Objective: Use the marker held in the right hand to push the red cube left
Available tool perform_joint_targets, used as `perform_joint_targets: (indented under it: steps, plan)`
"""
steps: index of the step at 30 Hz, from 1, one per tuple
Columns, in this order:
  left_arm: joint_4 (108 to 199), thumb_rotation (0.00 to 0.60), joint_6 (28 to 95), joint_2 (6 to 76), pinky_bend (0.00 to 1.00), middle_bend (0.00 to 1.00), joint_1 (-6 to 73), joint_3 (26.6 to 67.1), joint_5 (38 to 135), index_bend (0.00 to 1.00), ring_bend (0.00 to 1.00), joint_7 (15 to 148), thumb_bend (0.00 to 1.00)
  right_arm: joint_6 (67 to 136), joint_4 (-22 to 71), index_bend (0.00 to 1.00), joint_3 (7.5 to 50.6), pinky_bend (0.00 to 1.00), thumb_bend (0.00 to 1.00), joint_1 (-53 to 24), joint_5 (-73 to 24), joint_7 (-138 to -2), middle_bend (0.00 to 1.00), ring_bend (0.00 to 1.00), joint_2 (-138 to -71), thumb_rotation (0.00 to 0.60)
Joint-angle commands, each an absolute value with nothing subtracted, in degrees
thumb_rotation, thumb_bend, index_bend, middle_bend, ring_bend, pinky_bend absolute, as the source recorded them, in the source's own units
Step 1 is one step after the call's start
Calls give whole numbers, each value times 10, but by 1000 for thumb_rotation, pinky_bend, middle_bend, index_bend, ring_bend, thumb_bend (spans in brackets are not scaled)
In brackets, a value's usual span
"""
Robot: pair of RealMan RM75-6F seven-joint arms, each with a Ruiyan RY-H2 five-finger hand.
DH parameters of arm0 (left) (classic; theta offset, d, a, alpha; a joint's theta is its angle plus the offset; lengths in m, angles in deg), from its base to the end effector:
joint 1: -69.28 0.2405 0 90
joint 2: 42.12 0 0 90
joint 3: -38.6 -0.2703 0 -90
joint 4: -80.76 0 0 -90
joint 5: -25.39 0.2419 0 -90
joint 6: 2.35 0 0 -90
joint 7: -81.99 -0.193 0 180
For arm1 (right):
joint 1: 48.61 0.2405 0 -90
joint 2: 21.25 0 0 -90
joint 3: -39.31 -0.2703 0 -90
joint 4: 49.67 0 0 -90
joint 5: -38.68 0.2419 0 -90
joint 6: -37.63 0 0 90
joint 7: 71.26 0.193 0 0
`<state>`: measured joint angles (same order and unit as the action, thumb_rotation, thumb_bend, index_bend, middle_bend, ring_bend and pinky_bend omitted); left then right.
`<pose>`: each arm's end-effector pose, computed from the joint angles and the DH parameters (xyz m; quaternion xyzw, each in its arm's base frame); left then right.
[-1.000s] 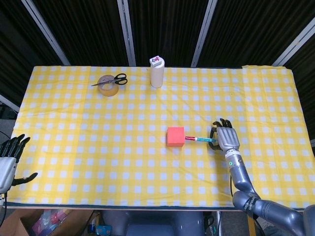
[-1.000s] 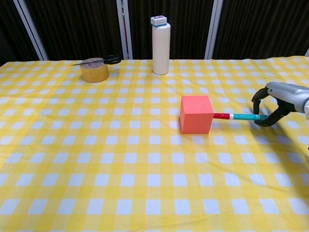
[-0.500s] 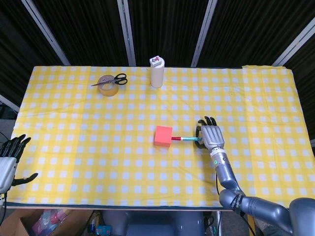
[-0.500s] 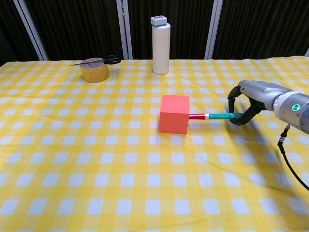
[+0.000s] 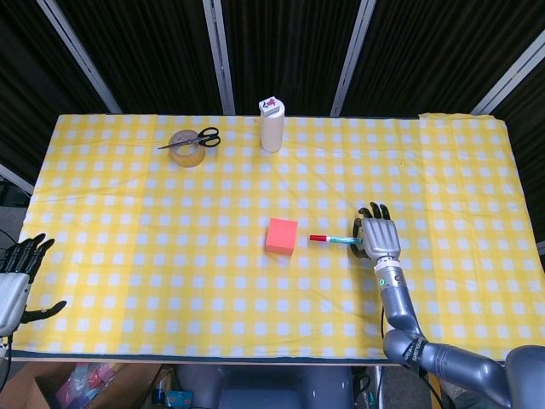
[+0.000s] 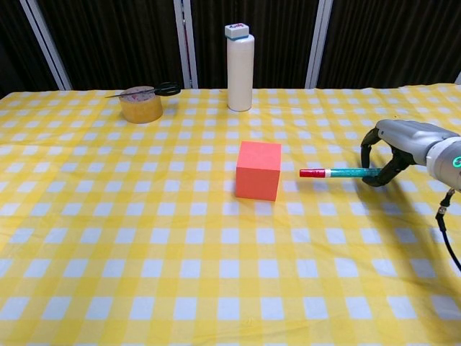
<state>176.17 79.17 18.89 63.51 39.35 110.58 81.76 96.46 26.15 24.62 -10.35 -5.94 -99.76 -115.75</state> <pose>-0.3367 0.2288 0.1323 -0.6126 -0.4124 -0.3602 0.5700 -0.2331 -0.4245 -0.0587 0.6322 -0.4717 0.2957 0.5388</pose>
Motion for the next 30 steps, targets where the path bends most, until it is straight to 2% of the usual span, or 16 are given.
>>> perform_joint_targets:
  steps: [1,8,30]
  plan:
    - [1762,600,791,189,0,0,635,393,1106,0,0,818,0,969,267,631,247,0,495,-105,-58,-1001,220,20,-1155,600]
    - [1764,600,787,186,0,0,634,394,1101,0,0,816,0,967,265,631,241,0,495,-91,-49,-1016,220,19,-1169,600]
    - [1766,600,771,177,0,0,628,393,1095,0,0,832,0,953,211,631,211,0,495,-8,-19,-1068,220,19,-1275,600]
